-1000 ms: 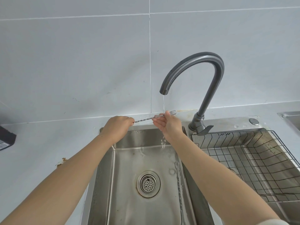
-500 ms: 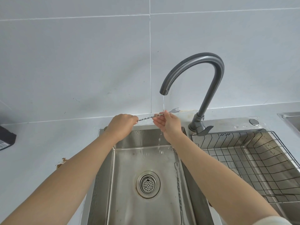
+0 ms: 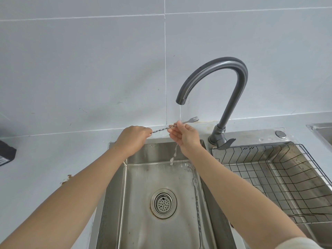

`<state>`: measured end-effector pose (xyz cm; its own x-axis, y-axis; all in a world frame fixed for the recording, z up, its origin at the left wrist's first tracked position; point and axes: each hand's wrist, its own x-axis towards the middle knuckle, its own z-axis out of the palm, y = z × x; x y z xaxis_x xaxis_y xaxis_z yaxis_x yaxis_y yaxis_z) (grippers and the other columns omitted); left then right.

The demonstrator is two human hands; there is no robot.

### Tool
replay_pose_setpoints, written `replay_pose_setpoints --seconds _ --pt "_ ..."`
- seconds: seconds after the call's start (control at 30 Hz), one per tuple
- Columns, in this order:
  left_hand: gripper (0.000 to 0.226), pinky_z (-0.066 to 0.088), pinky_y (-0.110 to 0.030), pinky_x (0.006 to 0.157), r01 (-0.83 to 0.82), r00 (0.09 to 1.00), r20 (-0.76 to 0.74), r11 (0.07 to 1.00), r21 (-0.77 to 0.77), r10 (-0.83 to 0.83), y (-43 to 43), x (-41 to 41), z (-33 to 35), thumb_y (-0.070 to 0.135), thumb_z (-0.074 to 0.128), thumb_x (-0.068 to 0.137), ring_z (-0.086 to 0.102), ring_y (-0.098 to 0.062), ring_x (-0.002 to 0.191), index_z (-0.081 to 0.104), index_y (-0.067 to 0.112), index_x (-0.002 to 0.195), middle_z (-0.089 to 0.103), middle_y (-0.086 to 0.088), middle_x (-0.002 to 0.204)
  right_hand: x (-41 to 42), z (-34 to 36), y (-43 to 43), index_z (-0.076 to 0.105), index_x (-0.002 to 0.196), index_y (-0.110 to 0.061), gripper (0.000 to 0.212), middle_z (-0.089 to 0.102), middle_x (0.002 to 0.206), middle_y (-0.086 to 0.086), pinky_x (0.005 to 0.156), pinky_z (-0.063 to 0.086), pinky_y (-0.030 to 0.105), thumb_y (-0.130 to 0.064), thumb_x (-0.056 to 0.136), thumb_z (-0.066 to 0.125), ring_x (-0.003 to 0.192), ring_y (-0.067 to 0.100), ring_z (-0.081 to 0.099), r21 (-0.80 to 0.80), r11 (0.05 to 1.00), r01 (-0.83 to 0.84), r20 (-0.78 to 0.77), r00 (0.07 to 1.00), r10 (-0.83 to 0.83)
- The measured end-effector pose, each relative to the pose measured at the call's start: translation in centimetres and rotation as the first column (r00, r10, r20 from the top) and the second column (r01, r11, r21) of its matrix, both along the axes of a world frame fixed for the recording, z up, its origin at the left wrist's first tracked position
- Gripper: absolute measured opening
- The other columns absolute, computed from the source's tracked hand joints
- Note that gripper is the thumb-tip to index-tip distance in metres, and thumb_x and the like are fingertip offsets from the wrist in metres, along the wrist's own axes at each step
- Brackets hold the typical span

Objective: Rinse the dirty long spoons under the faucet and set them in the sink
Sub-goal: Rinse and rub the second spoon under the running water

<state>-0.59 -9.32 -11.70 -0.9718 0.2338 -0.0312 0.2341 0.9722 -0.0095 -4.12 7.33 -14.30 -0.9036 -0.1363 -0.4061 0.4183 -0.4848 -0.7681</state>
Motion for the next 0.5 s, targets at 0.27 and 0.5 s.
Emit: replay_pose_setpoints --seconds 0.27,0.5 --pt "0.024 0.026 -0.029 0.058 -0.024 0.999 -0.023 0.999 0.027 0.025 0.7 -0.1 0.2 0.014 0.037 0.098 0.039 -0.027 0.068 0.056 0.005 0.086 0.042 -0.007 0.069 0.1 0.6 -0.1 0.045 0.071 -0.011 0.029 0.053 0.071 0.006 0.063 0.054 0.016 0.013 0.083 0.056 0.067 0.013 0.059 0.009 1.000 -0.015 -0.049 0.999 0.016" --pt "0.023 0.025 -0.029 0.054 -0.027 0.999 -0.028 0.999 0.020 0.027 1.6 -0.4 0.1 0.015 0.038 0.098 0.041 -0.027 0.069 0.056 0.006 0.087 0.053 -0.013 0.074 0.2 0.9 0.3 0.045 0.063 -0.011 0.030 0.060 0.066 0.002 0.058 0.052 0.016 0.000 0.089 0.055 0.061 0.010 0.060 -0.018 1.000 0.021 0.018 1.000 -0.020"
